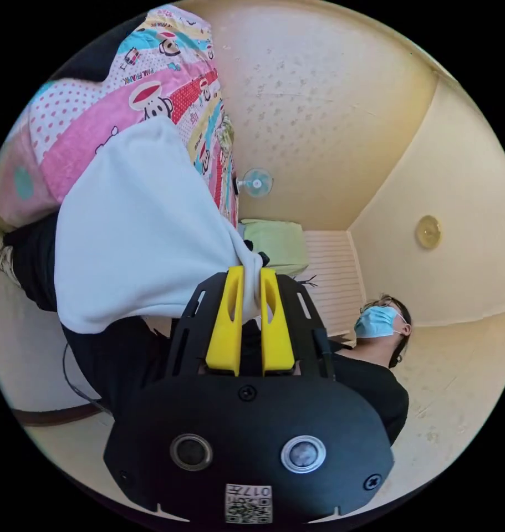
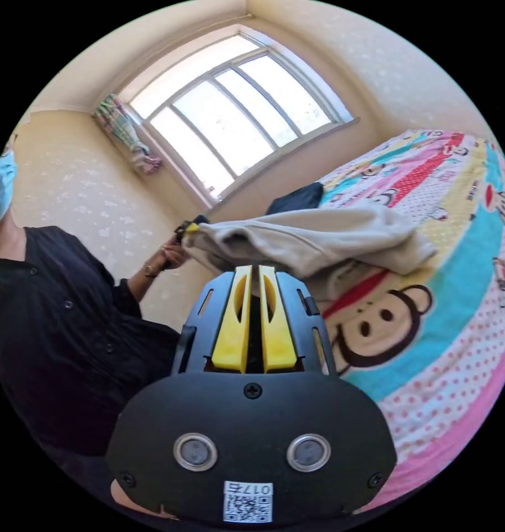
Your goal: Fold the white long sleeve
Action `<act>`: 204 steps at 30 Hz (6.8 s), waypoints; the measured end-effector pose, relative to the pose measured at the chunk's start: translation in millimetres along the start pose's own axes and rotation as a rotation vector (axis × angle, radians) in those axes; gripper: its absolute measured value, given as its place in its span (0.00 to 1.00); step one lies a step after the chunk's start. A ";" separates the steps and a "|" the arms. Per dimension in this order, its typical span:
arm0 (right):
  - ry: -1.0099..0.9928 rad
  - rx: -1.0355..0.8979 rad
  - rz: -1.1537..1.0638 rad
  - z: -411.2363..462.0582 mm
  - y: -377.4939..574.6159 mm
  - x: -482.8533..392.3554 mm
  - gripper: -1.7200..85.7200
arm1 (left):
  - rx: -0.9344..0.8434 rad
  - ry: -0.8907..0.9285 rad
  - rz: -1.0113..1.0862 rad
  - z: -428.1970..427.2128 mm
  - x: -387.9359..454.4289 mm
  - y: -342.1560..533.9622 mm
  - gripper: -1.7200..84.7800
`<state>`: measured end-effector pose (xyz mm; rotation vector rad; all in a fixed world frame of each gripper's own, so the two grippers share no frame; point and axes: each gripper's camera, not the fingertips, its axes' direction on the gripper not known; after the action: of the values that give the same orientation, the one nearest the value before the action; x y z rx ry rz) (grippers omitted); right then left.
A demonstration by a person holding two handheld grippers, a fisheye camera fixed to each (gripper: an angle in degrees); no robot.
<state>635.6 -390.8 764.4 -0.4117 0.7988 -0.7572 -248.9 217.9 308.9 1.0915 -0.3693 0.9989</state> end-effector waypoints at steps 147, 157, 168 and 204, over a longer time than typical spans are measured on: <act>1.268 0.470 0.211 -95.6 -354.0 -114.6 0.05 | 0.410 -1.330 0.696 262.9 119.9 -269.4 0.04; 0.533 -0.162 0.287 160.6 -254.0 19.4 0.18 | 0.179 -1.400 0.517 168.7 -69.9 -233.7 0.06; 0.664 -0.533 0.205 264.7 -253.3 44.7 0.08 | 0.448 -1.017 0.090 -48.6 -123.9 -57.9 0.08; 1.016 -0.578 0.443 -8.0 -163.8 62.0 0.08 | -0.464 -0.640 0.251 22.9 -136.0 -166.7 0.06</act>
<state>584.6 -546.8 826.1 -0.3231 2.0123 -0.2581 -180.3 114.7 131.6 0.9253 -1.2193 0.7019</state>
